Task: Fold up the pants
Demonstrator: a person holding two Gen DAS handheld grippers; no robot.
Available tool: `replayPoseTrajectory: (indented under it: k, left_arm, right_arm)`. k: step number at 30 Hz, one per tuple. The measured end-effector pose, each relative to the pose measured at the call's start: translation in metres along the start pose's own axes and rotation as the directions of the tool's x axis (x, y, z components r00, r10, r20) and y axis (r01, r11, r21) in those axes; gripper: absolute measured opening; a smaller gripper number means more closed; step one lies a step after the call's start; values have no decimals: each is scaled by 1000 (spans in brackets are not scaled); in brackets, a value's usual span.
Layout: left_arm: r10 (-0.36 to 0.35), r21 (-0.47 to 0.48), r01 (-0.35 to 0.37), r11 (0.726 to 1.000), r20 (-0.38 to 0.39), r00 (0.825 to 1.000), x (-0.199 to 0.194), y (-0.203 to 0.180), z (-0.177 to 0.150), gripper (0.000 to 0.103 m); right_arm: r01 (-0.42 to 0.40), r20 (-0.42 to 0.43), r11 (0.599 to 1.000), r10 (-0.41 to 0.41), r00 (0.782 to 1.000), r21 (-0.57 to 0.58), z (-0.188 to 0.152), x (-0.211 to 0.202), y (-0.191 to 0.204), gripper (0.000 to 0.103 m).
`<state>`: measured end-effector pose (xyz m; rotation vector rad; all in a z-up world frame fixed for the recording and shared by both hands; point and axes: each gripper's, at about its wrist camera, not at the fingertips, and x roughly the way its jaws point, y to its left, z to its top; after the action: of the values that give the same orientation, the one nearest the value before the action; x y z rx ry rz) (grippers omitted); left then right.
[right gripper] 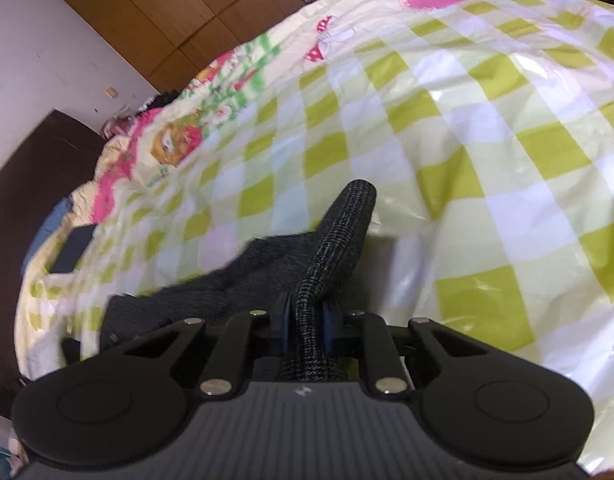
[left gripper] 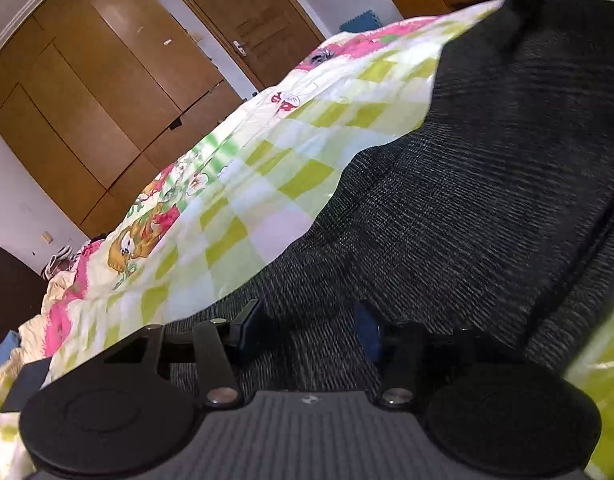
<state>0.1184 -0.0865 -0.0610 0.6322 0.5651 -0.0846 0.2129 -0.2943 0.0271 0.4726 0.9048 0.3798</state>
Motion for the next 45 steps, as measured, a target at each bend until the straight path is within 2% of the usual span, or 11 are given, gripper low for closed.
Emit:
replayPoseTrajectory:
  k: [7,14,21,29,30,31,34,39,41,43,45]
  left_arm:
    - [-75,-55,76,996,21,997,-16,8,-9,62]
    - [-164,-133,167,977,35,986,-26,40,-14,66]
    - [-84,-277,94,956,46,995,-36,102,-35,67]
    - [-28,-332,34,943,24,999,-56,134,-76,68]
    - [-25,-340,28,940,11,1000,-56,137,-82,69]
    - [-26,-346,23,938,-3,1000,-56,138,-86,71]
    - [-58,-359,34,933,-54,997,-48,139,-96,73]
    - [-59,-375,50,926,-12,998,-61,140,-100,73]
    - [-60,-377,52,925,-9,998,-65,143,-102,73]
    - [-65,-387,60,920,0,998,-70,148,-106,73]
    - [-73,-406,71,911,11,997,-76,155,-108,74]
  right_arm:
    - [-45,-7,994,45,999,-96,9,9,73,16]
    - [-142,-83,970,128,988,-199,1,59,158,16]
    - [-221,-140,963,200,970,-156,-19,114,208,16]
    - [-210,-212,960,169,962,-185,-42,148,252,16]
    - [-230,-220,959,191,957,-168,-44,152,255,4]
    - [-247,-229,956,208,951,-157,-45,155,261,3]
    - [-203,-217,940,145,965,-274,-56,159,291,2]
    - [-55,-138,921,1,990,-384,-60,152,297,8]
    - [-1,-132,925,-53,990,-380,-57,157,295,15]
    - [24,-158,927,-89,983,-374,-53,168,296,42]
    - [49,-161,909,-126,979,-415,-52,179,302,44]
